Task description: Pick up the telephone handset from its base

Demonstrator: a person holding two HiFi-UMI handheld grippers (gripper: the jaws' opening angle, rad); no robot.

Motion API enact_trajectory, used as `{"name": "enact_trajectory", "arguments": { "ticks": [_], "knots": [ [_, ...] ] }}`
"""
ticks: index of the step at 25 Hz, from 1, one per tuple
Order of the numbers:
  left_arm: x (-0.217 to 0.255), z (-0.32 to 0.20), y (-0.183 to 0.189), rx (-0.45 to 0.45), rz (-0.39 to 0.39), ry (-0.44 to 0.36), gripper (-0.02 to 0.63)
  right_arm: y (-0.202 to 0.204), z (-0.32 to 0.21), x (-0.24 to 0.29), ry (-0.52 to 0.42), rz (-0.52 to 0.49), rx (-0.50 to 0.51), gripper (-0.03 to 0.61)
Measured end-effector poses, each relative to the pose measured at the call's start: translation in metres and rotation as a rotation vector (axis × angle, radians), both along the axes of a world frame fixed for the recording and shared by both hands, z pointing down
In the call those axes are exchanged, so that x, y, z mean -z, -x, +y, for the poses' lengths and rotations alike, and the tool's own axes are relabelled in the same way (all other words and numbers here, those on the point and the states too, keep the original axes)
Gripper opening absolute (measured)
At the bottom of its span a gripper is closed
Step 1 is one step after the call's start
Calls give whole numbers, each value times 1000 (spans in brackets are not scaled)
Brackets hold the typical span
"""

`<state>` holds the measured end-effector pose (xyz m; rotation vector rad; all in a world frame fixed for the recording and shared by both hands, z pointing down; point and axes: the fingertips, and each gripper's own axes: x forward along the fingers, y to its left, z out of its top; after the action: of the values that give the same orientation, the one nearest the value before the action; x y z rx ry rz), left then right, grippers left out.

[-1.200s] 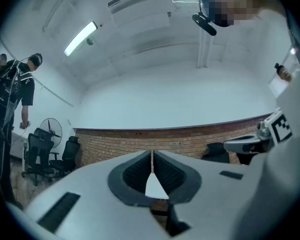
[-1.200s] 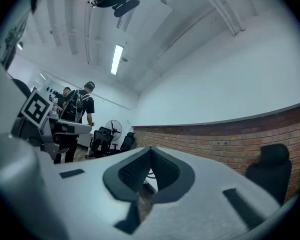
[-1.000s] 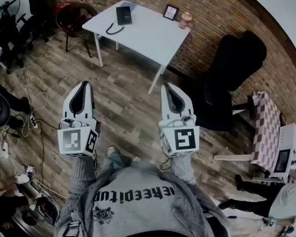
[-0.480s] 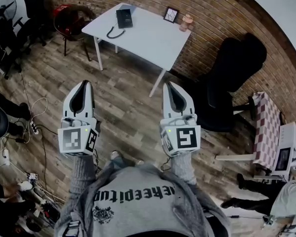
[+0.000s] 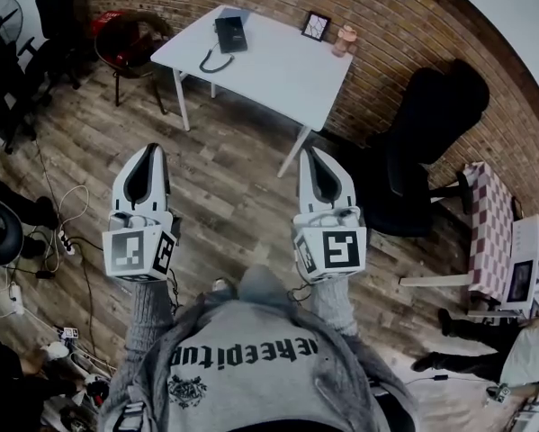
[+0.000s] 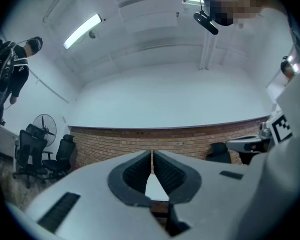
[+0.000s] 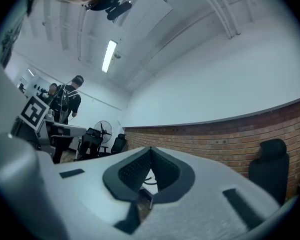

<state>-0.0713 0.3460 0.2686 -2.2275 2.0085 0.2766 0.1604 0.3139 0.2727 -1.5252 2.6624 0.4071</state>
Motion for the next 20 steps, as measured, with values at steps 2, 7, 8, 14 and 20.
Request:
{"name": "enact_trajectory", "arguments": {
  "ticks": [2, 7, 8, 14, 20],
  "knots": [
    [-4, -5, 7, -6, 8, -6, 15, 6, -4, -2, 6, 7, -5, 3],
    [-13, -23, 20, -10, 18, 6, 15, 16, -24, -6, 14, 16, -14, 3],
    [-14, -29, 23, -7, 20, 8, 15, 18, -32, -7, 16, 17, -12, 3],
    [-14, -70, 48, 35, 18, 6, 15, 41, -83, -6, 7, 15, 17, 3],
    [-6, -129, 59, 60, 9, -13, 15, 53, -147, 0, -5, 10, 47, 3]
  ]
}}
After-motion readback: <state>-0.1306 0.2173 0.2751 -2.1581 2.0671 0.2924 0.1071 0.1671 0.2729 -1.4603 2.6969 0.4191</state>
